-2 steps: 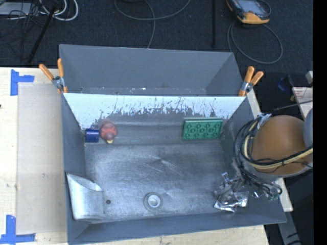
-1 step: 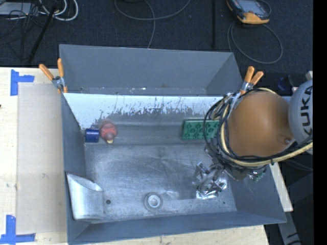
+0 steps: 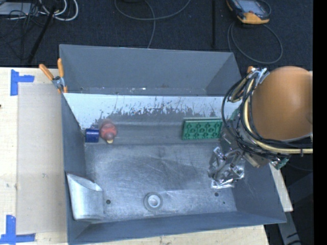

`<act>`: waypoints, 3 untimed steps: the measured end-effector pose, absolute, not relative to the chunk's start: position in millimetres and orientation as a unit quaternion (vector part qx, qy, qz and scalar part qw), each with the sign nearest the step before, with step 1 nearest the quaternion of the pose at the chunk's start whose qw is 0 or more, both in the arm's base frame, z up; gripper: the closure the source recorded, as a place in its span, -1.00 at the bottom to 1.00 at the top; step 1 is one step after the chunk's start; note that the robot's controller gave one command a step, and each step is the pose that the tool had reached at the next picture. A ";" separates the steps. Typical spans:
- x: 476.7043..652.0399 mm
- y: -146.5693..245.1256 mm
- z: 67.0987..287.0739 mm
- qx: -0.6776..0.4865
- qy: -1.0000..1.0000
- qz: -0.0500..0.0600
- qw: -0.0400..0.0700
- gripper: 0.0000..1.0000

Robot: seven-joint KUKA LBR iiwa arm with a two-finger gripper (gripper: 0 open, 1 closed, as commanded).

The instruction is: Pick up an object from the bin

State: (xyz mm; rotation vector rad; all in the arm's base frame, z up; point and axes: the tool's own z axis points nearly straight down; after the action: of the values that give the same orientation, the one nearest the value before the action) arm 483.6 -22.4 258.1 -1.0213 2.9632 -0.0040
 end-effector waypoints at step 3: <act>483.8 31.8 75.0 -0.323 0.946 -0.001 0.007 -1.00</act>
Offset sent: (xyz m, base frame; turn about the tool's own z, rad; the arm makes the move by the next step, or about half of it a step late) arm 0.0000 0.0000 0.0000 0.0000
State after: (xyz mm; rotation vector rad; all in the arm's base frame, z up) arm 483.8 31.8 75.0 -1.0112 2.9604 -0.0019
